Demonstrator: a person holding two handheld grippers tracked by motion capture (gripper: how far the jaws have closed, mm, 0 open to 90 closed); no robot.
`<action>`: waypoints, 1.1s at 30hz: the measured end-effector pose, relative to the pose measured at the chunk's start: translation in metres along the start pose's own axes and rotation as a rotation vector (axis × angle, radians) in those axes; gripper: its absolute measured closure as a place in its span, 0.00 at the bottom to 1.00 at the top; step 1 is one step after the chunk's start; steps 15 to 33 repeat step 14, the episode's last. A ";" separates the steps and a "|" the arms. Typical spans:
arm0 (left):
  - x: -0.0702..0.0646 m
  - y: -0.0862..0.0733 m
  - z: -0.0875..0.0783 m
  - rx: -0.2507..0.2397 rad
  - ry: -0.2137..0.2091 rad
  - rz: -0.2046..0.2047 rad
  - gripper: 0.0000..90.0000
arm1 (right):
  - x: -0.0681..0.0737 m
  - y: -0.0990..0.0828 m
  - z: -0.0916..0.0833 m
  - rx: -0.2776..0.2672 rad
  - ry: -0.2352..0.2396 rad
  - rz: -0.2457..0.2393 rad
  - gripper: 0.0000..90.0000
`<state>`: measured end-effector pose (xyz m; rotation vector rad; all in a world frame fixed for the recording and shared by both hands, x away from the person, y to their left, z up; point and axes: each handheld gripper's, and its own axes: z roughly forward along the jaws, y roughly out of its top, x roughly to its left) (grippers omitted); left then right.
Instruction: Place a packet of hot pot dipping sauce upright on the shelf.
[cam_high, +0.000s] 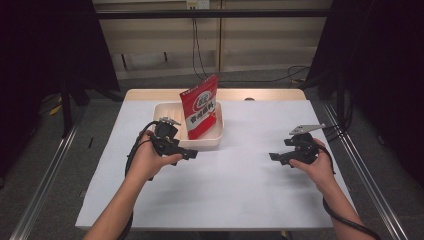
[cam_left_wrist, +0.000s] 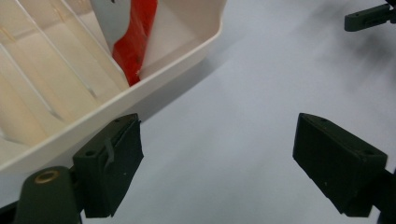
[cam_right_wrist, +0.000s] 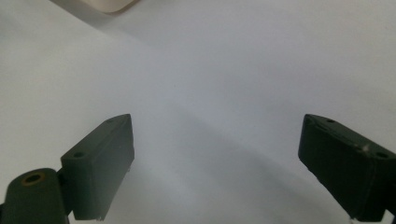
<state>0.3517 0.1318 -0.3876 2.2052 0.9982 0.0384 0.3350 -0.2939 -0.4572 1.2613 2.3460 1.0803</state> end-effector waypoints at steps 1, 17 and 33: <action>-0.001 -0.003 0.001 0.001 0.002 0.008 0.17 | 0.000 0.000 0.000 -0.001 0.003 0.001 0.11; 0.000 -0.035 0.022 -0.073 -0.064 -0.051 0.15 | 0.004 0.002 0.003 -0.004 0.005 -0.010 0.11; 0.000 -0.035 0.022 -0.073 -0.064 -0.051 0.15 | 0.004 0.002 0.003 -0.004 0.005 -0.010 0.11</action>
